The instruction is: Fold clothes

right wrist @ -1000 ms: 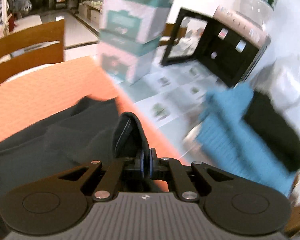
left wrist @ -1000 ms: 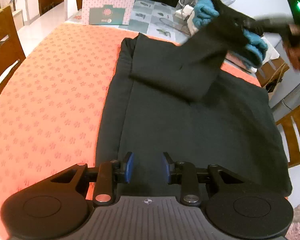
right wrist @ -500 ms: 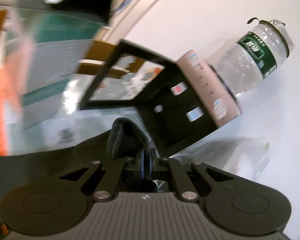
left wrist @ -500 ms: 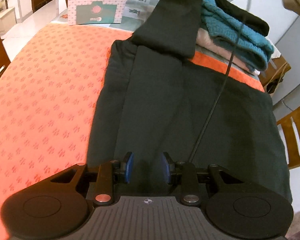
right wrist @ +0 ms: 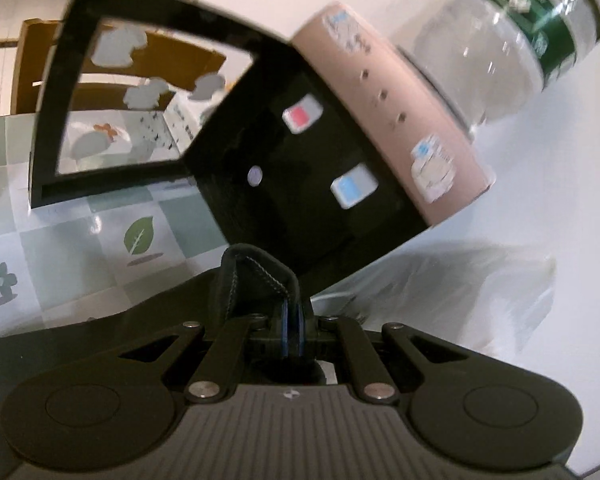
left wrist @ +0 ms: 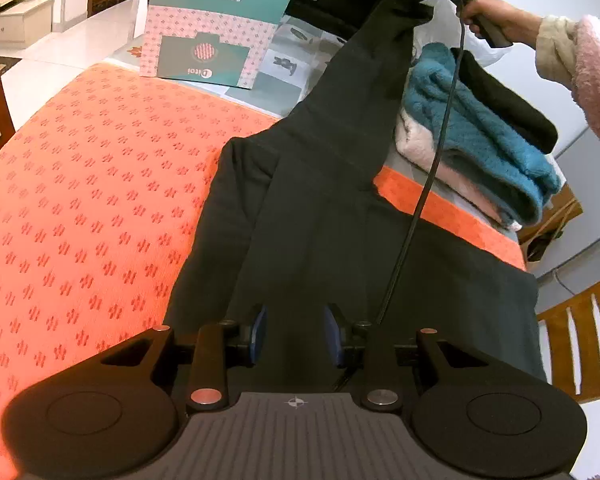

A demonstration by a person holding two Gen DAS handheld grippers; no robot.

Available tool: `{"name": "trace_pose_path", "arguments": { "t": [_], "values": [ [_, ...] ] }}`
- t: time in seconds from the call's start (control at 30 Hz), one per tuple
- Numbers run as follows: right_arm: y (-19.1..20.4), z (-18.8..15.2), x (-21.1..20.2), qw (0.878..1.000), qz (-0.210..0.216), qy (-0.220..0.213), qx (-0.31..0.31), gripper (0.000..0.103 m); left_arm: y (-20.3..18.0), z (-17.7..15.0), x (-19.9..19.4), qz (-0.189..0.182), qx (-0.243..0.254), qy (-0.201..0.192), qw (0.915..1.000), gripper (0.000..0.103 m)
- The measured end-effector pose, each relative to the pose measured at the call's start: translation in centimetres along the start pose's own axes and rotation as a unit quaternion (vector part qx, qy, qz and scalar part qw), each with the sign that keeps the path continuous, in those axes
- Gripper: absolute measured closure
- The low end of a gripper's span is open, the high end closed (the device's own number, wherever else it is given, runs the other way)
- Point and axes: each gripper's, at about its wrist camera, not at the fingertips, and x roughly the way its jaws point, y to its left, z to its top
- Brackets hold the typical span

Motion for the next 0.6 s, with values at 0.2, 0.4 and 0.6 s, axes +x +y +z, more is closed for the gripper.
{"name": "trace_pose_path", "arguments": {
  "t": [0.2, 0.4, 0.6],
  "values": [
    [-0.1, -1.6, 0.3, 0.998, 0.036, 0.023, 0.036, 0.077, -0.4, 0.1, 0.5, 0.007, 0.018, 0.013, 0.9997, 0.069],
    [-1.7, -2.9, -4.6, 0.992, 0.077, 0.016, 0.094, 0.077, -1.2, -0.1, -0.9, 0.013, 0.039, 0.006, 0.9991, 0.068],
    [-2.2, -4.1, -12.6, 0.985, 0.119, 0.001, 0.125, 0.077, -2.0, -0.7, -3.3, 0.035, 0.059, 0.009, 0.9976, 0.067]
  ]
}}
